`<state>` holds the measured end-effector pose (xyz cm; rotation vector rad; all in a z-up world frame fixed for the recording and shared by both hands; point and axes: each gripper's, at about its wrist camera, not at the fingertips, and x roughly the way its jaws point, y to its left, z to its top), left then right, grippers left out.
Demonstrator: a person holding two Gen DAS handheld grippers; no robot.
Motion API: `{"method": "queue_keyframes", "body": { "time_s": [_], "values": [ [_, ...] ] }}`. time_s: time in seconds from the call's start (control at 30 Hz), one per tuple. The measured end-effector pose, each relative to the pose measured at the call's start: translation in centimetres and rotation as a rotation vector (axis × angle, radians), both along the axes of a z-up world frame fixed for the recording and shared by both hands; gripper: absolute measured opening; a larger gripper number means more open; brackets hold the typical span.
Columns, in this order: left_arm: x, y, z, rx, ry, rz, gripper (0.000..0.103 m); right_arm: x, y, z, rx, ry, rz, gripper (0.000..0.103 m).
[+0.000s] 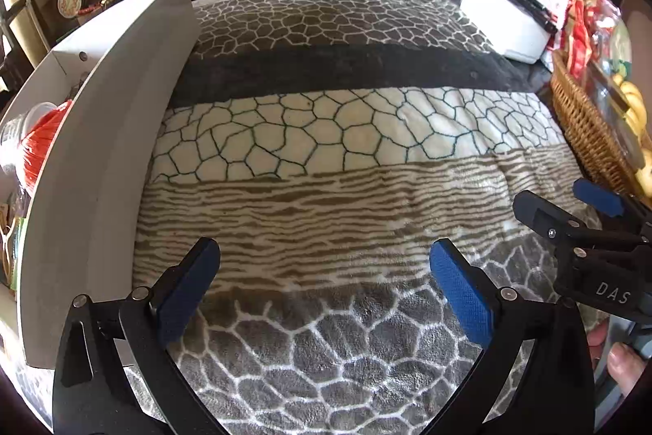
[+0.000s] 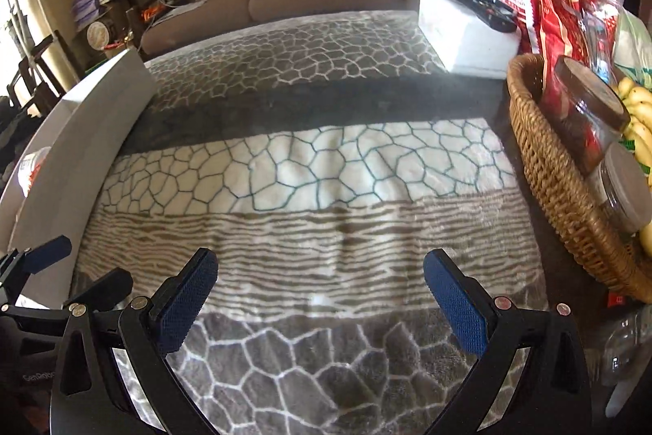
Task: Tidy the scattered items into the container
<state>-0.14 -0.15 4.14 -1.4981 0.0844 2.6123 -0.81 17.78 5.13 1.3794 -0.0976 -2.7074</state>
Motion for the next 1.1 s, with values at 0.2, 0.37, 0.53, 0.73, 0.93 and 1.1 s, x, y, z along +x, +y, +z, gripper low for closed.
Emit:
{"method": "queue_keyframes", "body": {
  "time_s": [0.2, 0.37, 0.53, 0.73, 0.93, 1.1],
  "values": [
    [-1.2, -0.6, -2.2, 0.002, -0.025, 0.027, 0.103, -0.1, 0.2, -2.4, 0.011, -0.018, 0.01, 0.103],
    [-2.6, -1.3, -3.0, -0.008, -0.035, 0.045, 0.103, -1.8, -0.4, -3.0, 0.02, -0.025, 0.016, 0.103],
    [-2.4, -1.7, -4.4, -0.009, -0.034, 0.04, 0.103, -1.7, -1.2, -4.5, 0.042, -0.019, 0.014, 0.103],
    [-1.2, -1.7, -4.6, -0.005, 0.068, 0.042, 0.103, -1.2, -1.9, -5.0, 0.103, 0.016, 0.028, 0.103],
    [-1.3, -1.7, -4.6, -0.002, 0.069, 0.042, 0.103, -1.3, -1.9, -5.1, 0.111, 0.016, 0.027, 0.103],
    [-1.3, -1.7, -4.6, -0.003, 0.069, 0.042, 0.103, -1.4, -2.0, -5.1, 0.111, 0.015, 0.027, 0.103]
  ]
}}
